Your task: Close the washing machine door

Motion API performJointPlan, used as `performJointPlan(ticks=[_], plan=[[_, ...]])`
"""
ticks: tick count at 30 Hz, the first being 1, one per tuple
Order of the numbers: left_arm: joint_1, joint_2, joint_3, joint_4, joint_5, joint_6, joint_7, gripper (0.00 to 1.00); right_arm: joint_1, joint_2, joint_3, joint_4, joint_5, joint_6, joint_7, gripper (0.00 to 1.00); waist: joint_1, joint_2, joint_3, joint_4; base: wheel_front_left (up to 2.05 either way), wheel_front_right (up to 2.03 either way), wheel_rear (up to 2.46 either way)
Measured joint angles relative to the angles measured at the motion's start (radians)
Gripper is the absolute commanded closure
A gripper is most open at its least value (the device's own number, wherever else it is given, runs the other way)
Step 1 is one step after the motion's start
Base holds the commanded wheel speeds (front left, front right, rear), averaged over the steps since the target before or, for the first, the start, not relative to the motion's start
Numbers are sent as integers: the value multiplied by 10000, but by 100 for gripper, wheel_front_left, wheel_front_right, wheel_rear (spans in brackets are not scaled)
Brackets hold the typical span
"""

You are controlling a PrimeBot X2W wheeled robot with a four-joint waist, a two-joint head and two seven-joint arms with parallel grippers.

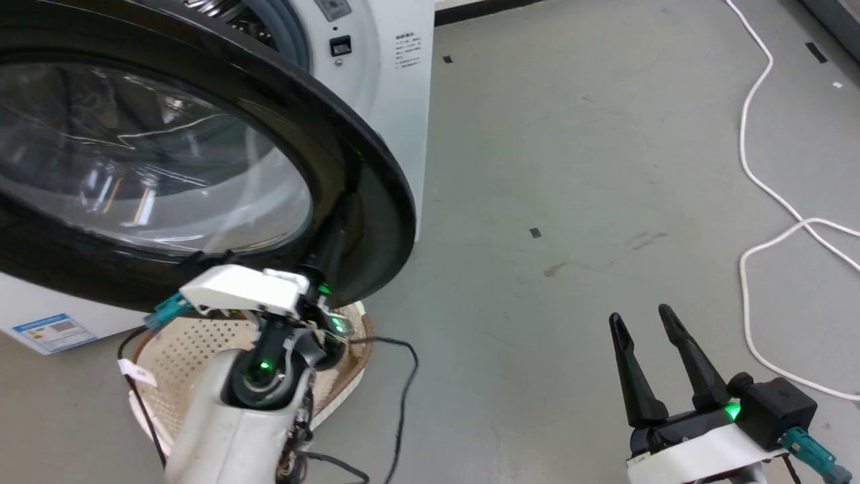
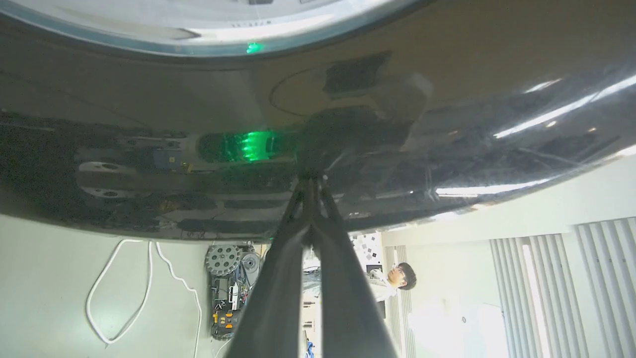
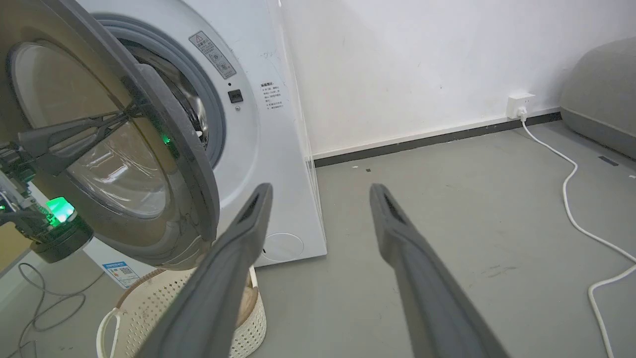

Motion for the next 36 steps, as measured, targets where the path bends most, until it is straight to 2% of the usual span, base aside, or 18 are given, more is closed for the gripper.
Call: performJointPlan(ticks=[6,11,13,18,20,21,24,27,30,34,35,36], plan=[[450,205,-376,-364,784,-33,23,100,10,8,-84,-6,-2,0,0,0,0,0,-157,448,0,0,0],[1758,945,-1183,-1304,2328,-33,-364,100,29,-35,-211,-23,-2,0,0,0,0,0,-391,975,0,0,0],[2219,1455,-1634,-1542,3335,-33,-790,100,53,-73,-234,-27,-2,0,0,0,0,0,-495,1227,0,0,0],[2615,3145,-2773,-1310,6909,-31,-2514,100,192,-167,-247,-29,-2,0,0,0,0,0,-757,1913,0,0,0],[2615,3578,-2991,-1126,8203,127,-3175,100,241,-211,-251,-29,-2,0,0,0,0,0,-860,2195,0,0,0],[2615,3687,-2955,-1093,8750,337,-3415,100,242,-224,-255,-33,-2,0,0,0,0,0,-908,2334,0,0,0],[2646,3549,-2289,-1407,9542,807,-3674,100,247,-238,-245,-56,-4,0,2,0,0,0,-1046,2733,0,0,0],[2942,3122,-997,-2585,10817,1225,-3691,100,262,-261,-238,-81,-36,0,0,0,0,0,-1158,3093,0,0,0],[3641,2631,-50,-3496,12021,1381,-3699,100,269,-282,-221,-84,-73,0,0,0,0,0,-1246,3368,0,0,0],[4576,2017,470,-4019,13191,1369,-3699,100,271,-295,-151,-88,-73,0,0,0,0,0,-1332,3588,0,0,0],[4756,1852,573,-4069,13394,1365,-3697,70,273,-301,-140,-88,-73,0,0,0,-1,0,-1346,3619,0,0,0],[4915,1766,619,-4096,13660,1352,-3699,0,275,-307,-132,-88,-73,0,0,0,-1,0,-1350,3647,0,0,0]])
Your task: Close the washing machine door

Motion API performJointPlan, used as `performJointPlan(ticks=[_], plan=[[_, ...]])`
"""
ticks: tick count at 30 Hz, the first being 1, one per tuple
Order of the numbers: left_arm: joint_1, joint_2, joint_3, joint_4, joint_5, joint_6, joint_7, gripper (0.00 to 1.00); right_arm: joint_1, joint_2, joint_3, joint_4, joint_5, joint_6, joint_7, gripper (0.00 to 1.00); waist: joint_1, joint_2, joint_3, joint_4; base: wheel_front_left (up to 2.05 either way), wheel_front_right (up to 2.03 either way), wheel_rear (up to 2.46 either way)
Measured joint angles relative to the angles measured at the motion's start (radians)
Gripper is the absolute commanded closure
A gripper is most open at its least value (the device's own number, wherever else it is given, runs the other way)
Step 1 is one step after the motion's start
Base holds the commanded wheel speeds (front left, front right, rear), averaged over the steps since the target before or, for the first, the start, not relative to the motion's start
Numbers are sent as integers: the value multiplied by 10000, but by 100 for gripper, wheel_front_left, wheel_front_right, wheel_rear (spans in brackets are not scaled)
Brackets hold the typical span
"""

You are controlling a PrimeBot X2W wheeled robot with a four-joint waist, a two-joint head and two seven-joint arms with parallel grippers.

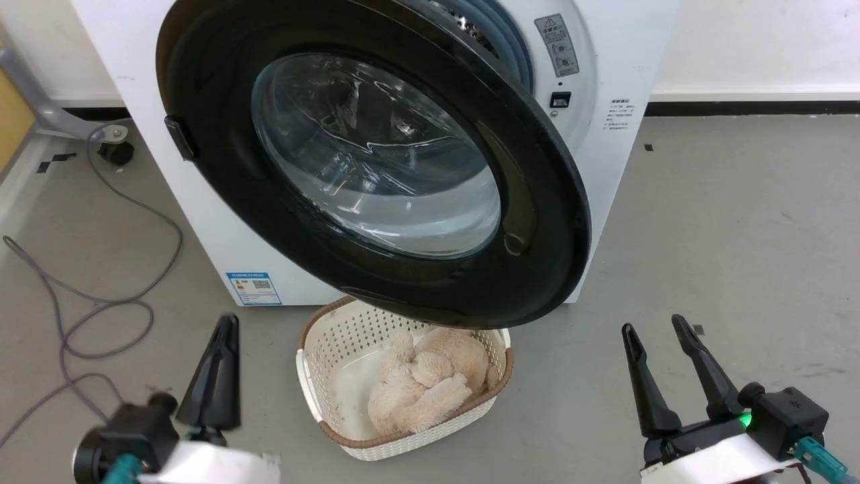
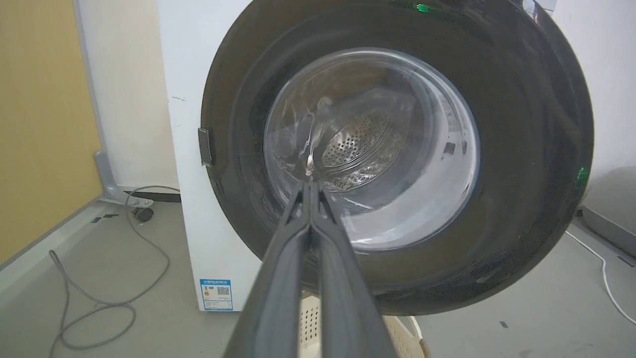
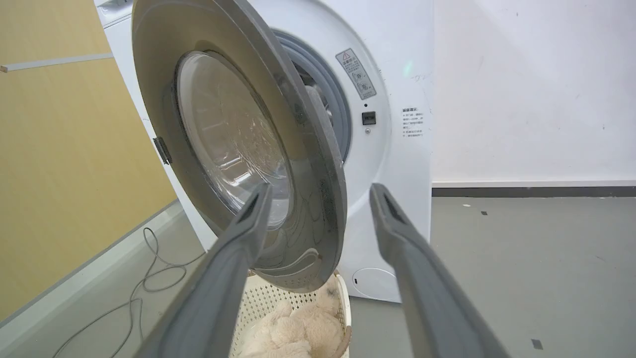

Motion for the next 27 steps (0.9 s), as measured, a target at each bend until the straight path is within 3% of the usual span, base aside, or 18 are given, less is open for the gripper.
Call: performJointPlan(ticks=[4,12,13,14,20,27], plan=[[522,-211,-63,82,997,-155,2,0,91,-23,65,25,0,0,0,0,0,0,-86,83,0,0,0],[926,-849,23,115,1672,-433,0,0,233,-123,174,50,-17,0,0,2,0,0,-209,350,0,0,0],[926,-886,29,130,1749,-489,0,0,233,-146,203,40,-19,0,0,72,0,0,-196,394,0,0,0],[924,-928,36,148,1810,-527,2,0,232,-182,251,29,-31,0,0,100,0,0,-177,436,0,0,0],[849,-1187,96,165,2067,-769,2,0,29,-621,671,-71,-29,0,0,100,0,0,139,729,0,0,0],[447,-1369,63,207,2245,-963,2,0,-1221,-1791,1732,230,117,2,0,100,0,0,721,1198,0,0,0]])
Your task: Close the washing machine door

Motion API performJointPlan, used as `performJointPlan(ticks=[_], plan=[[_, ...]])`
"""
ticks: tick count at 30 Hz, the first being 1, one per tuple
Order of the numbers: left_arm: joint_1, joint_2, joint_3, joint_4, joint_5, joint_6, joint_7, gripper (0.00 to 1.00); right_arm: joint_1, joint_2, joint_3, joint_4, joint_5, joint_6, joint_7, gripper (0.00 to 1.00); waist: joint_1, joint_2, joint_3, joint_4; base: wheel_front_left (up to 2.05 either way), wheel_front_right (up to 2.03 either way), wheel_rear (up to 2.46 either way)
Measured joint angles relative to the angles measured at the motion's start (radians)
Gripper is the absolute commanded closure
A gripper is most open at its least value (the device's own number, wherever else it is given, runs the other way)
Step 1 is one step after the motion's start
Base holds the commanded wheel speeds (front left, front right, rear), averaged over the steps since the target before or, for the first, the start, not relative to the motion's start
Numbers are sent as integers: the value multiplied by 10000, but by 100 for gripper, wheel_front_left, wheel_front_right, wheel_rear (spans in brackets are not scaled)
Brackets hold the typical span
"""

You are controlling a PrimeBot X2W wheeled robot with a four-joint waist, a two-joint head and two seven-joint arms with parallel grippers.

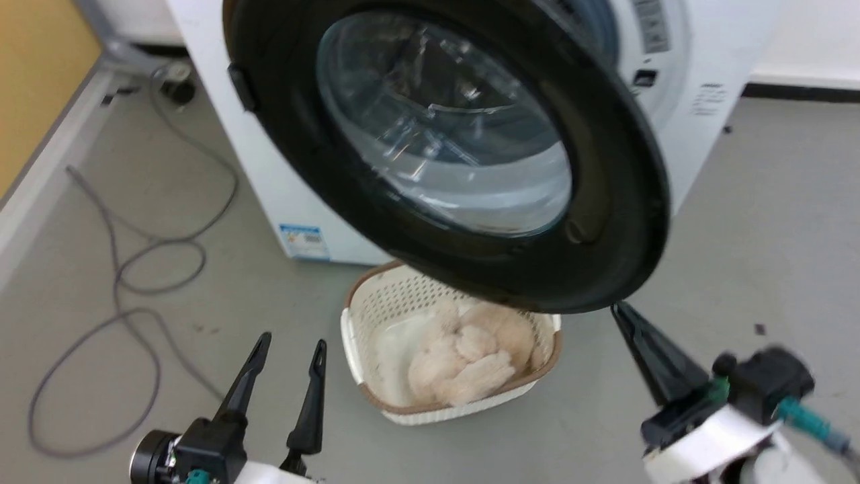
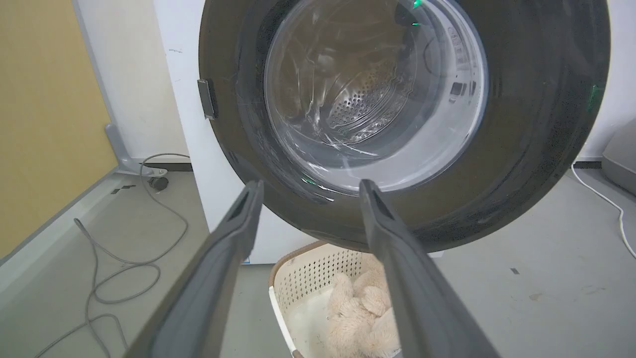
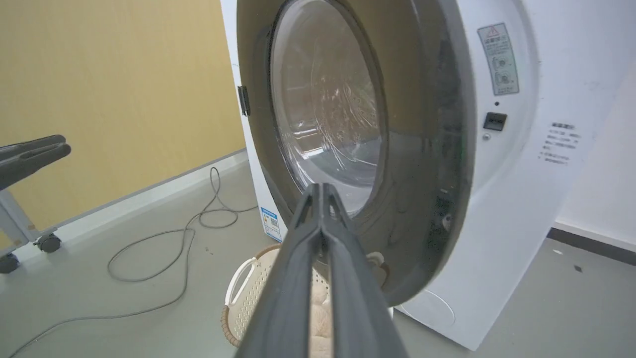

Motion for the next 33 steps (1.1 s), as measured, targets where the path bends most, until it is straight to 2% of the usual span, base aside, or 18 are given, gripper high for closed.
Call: performJointPlan(ticks=[5,17,23,33], plan=[[-369,-115,-48,10,82,-86,0,0,-1430,-984,100,993,612,2,0,100,0,0,556,411,0,0,0],[-1156,-314,-226,13,111,-153,0,0,-3876,-2585,13,2535,2213,25,290,100,1,0,1738,1317,0,0,0],[-1504,-351,-313,12,79,-123,-2,0,-5067,-2980,17,3137,2823,23,773,100,1,0,2181,1704,0,0,0],[-1776,-360,-554,-13,-109,58,0,0,-6547,-3085,-708,4429,3722,21,1764,100,1,0,2740,2130,0,0,0]])
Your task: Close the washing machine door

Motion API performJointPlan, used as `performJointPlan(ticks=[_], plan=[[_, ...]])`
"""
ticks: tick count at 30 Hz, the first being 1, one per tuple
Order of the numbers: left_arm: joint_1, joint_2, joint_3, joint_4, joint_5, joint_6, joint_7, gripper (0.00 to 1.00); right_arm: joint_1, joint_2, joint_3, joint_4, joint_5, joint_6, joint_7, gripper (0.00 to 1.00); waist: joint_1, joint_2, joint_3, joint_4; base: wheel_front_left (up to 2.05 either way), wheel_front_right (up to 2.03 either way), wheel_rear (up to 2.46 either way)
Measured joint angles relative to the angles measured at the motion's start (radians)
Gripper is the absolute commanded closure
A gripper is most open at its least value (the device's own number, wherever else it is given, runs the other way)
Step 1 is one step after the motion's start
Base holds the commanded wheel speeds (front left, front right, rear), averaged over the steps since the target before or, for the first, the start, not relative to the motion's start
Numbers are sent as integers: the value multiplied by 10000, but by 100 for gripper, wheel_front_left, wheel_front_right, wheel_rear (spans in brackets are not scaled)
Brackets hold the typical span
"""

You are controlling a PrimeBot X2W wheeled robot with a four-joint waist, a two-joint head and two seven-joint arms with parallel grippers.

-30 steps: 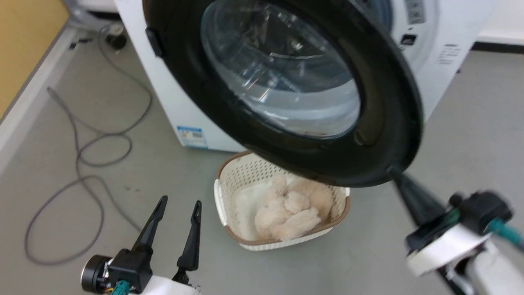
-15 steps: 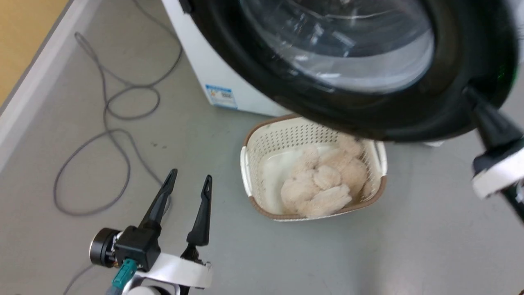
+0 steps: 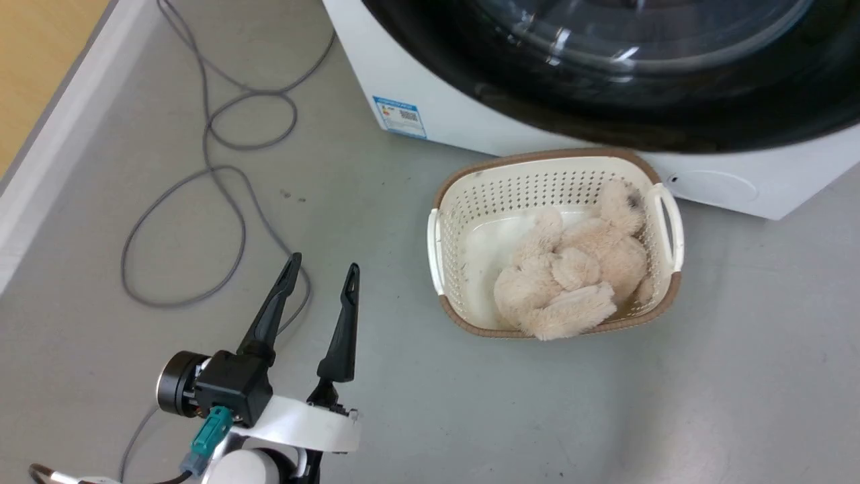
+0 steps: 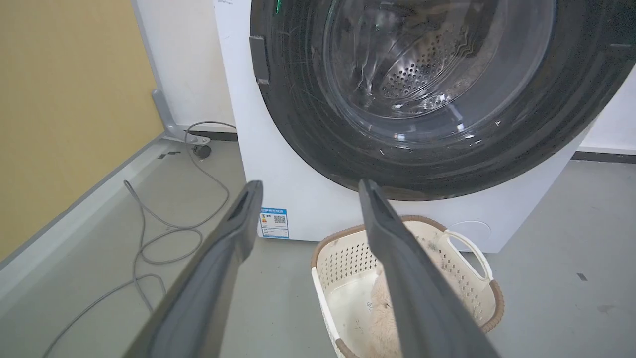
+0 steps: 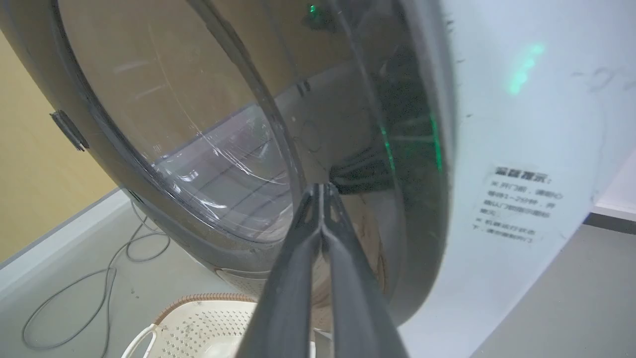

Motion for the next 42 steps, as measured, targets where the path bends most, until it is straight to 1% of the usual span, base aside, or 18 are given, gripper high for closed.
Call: performJointPlan(ticks=[6,15,20,23,25,30,33,35,37,42], plan=[[-104,-4,-136,-48,-79,234,0,0,-418,-82,-337,573,73,6,174,100,-1,0,207,148,0,0,0],[-128,-6,-230,-59,-77,328,0,0,-599,59,-341,922,230,81,167,100,-1,0,217,98,0,0,0],[-129,-8,-184,-29,-12,343,0,0,-607,86,-272,1047,357,79,-190,100,-1,0,17,-33,0,0,0],[-128,-10,-81,10,10,318,0,0,-487,113,-161,1007,489,2,-506,100,-1,0,-234,-159,0,0,0],[-121,-12,29,19,10,309,0,0,-140,215,-33,872,606,-8,-811,100,-1,0,-450,-273,0,0,0],[30,-17,297,290,10,299,0,0,1403,487,525,297,823,-8,-1440,100,-1,0,-1161,-664,0,0,0],[281,-19,502,470,54,359,0,0,2323,663,571,-163,700,-8,-1666,100,-2,0,-1649,-970,0,0,0],[430,-21,619,594,67,359,0,0,2918,890,543,-569,466,-8,-1712,100,-2,0,-1949,-1212,0,0,0],[584,-21,723,692,86,408,0,0,3515,1198,261,-972,159,-8,-1716,100,-1,0,-2236,-1472,0,0,0],[931,-23,966,830,-146,414,0,0,4970,2084,-1045,-2416,-991,-8,-1762,100,-2,0,-2928,-2068,0,0,0]])
